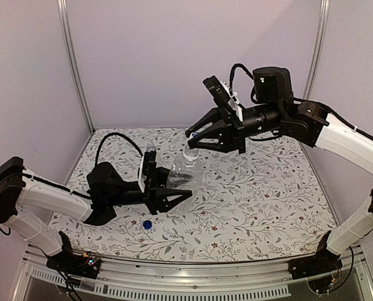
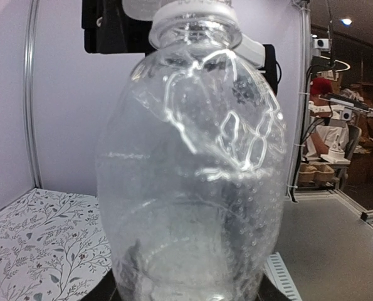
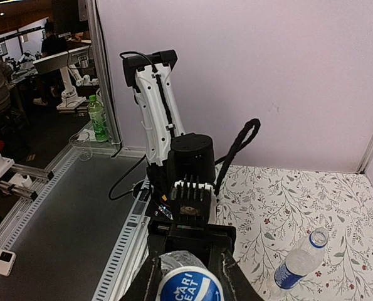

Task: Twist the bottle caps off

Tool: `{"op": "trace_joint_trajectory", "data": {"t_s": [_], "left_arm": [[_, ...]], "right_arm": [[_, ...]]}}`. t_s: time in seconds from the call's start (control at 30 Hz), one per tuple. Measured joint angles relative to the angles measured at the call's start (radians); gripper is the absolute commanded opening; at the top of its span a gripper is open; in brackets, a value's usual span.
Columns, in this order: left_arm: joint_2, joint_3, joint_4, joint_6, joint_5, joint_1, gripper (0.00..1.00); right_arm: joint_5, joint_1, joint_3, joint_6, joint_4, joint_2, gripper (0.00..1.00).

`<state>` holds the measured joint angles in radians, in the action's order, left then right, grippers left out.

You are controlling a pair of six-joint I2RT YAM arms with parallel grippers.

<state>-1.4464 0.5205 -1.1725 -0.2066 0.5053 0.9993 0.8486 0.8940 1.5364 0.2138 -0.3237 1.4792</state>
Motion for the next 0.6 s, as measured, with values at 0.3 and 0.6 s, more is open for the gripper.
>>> {"op": "trace_joint_trajectory", "data": {"t_s": [0.3,0.6], "left_arm": [[-0.001,-0.026,-0.042,-0.003,-0.003,-0.001,0.45],[0.052,-0.08,-0.032,-0.008,-0.093,-0.007,0.46]], "right_arm": [[-0.022,-0.055,-0.003,-0.019,-0.003,-0.011,0.09],[-0.108,-0.116,-0.105,-0.071,0.034,-0.11,0.11]]}}
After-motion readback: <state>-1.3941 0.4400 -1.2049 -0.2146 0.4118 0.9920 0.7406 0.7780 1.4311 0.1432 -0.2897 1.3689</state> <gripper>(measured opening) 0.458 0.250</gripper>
